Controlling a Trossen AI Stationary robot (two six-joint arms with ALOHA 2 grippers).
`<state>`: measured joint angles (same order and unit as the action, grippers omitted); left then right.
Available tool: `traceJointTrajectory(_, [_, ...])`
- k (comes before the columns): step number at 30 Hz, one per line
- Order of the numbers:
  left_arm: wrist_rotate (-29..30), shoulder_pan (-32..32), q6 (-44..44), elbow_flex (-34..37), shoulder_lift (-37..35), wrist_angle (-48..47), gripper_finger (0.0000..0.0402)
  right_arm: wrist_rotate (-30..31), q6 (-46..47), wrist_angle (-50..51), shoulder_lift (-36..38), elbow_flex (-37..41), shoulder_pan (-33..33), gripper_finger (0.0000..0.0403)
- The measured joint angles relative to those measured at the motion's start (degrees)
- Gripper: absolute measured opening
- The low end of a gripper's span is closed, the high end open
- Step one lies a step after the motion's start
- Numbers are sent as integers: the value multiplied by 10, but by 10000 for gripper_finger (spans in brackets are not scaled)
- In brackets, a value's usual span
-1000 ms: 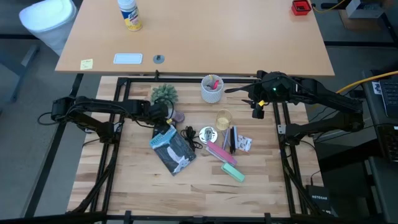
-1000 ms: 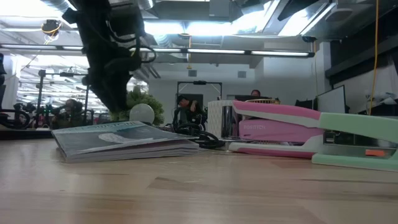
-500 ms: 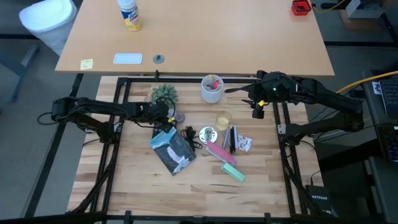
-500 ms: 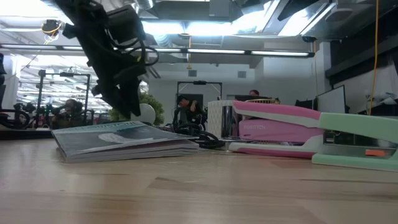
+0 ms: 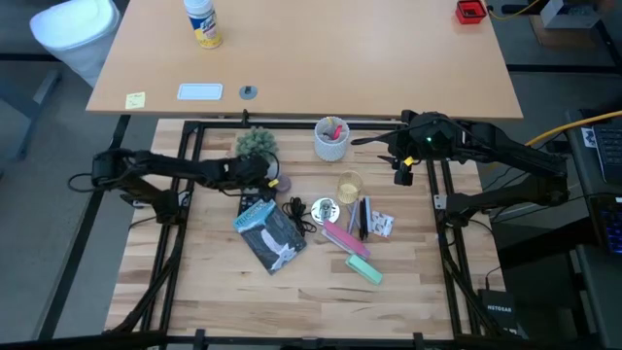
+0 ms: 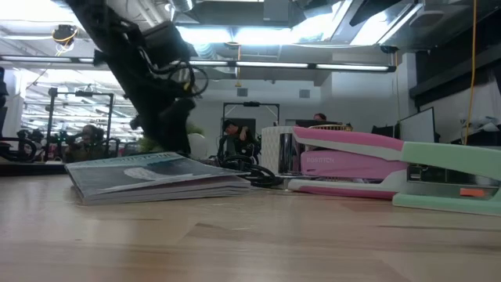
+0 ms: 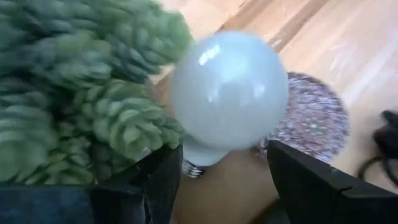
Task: Screw lightbulb
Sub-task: Insert the white lightbulb into the silver lamp
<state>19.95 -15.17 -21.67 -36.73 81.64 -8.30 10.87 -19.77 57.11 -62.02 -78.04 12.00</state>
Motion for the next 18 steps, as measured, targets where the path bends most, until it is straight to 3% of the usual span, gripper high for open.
traceJointTrajectory(9, [10,-18,51,-1,76,79,225,0,0,0,0,0,0,200])
traceJointTrajectory(18, [12,-35,61,0,89,94,225,0,0,0,0,0,0,200])
